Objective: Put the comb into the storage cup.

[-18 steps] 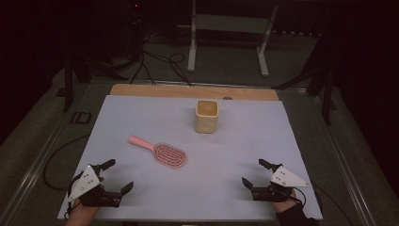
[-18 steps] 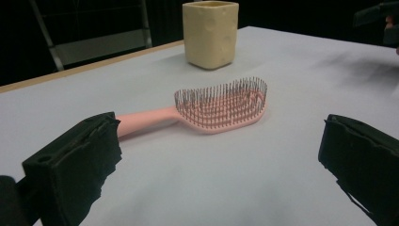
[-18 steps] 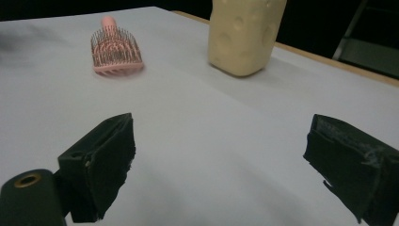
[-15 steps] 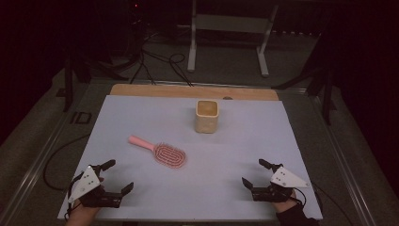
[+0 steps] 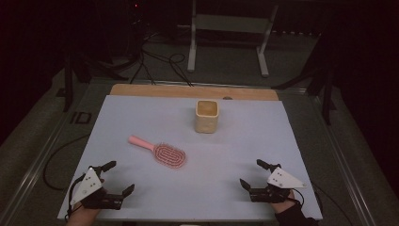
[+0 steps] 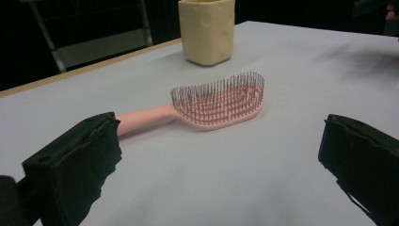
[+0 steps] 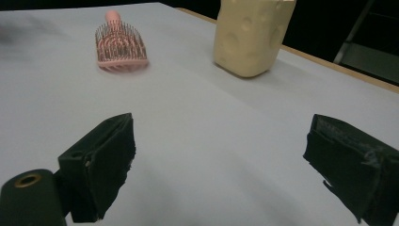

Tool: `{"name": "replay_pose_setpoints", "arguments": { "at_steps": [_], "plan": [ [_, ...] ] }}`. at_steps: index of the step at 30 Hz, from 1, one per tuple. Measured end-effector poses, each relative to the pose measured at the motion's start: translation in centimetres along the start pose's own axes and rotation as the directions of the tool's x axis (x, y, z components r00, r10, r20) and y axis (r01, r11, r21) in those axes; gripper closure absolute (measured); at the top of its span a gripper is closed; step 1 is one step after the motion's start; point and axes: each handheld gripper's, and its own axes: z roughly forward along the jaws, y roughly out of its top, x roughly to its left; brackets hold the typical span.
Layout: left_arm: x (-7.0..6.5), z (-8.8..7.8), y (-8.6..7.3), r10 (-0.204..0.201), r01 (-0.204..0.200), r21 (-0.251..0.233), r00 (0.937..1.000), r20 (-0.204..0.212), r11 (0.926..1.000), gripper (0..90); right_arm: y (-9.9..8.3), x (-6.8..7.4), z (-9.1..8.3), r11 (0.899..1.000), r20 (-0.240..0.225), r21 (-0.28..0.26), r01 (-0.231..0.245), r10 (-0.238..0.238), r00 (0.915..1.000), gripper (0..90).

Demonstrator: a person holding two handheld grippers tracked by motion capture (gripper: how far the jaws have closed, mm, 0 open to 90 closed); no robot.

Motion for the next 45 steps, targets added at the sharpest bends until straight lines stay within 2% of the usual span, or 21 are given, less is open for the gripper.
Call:
{"name": "replay_pose_setpoints", "arguments": {
  "at_steps": [6,12,19,25,27,31,35,38,41,45],
  "plan": [
    [0.1,0.0,0.0,-0.002,0.002,-0.012,1.0000,0.004,0.9999,0.0,0.0,0.1,0.0,1.000,-0.003,-0.001,0.002,-0.002,1.0000,8.8],
    [0.0,-0.1,0.3,0.018,-0.018,0.001,0.9998,0.002,0.9998,0.0,0.0,0.1,0.0,1.000,-0.004,-0.007,0.007,-0.007,1.0000,8.8],
    [-0.1,-0.5,1.3,0.017,-0.017,-0.008,0.9997,0.019,0.9998,0.0,0.1,0.1,-0.1,1.000,0.002,-0.010,0.007,-0.007,1.0000,8.8],
    [-0.1,-0.8,2.3,0.034,-0.034,0.003,0.9991,0.027,0.9994,0.0,0.1,0.2,0.0,1.000,0.000,-0.009,0.006,-0.006,1.0000,8.8],
    [-0.1,-0.9,2.5,0.028,-0.028,0.003,0.9991,0.031,0.9996,0.0,0.1,0.2,0.0,1.000,-0.001,-0.007,0.007,-0.007,1.0000,8.8],
    [0.3,-1.3,3.6,0.035,-0.035,-0.003,0.9990,0.028,0.9994,0.0,0.2,0.2,0.0,1.000,-0.001,-0.010,0.006,-0.006,1.0000,8.8],
    [0.9,-1.8,5.0,0.061,-0.061,-0.012,0.9981,0.011,0.9981,0.0,0.2,0.2,0.1,1.000,-0.008,-0.013,0.005,-0.005,1.0000,8.8],
    [1.4,-1.8,5.9,0.049,-0.048,-0.014,0.9987,0.015,0.9987,0.0,0.2,0.2,0.1,1.000,-0.008,-0.016,0.009,-0.009,0.9999,8.8],
    [1.6,-1.9,6.4,0.054,-0.054,-0.018,0.9985,0.007,0.9984,0.0,0.2,0.2,0.1,1.000,-0.009,-0.017,0.009,-0.009,0.9999,8.8],
    [2.5,-1.6,7.3,0.038,-0.038,-0.020,0.9990,0.021,0.9991,0.0,0.2,0.2,0.2,1.000,-0.012,-0.018,0.008,-0.009,0.9999,8.8]
  ]
}}
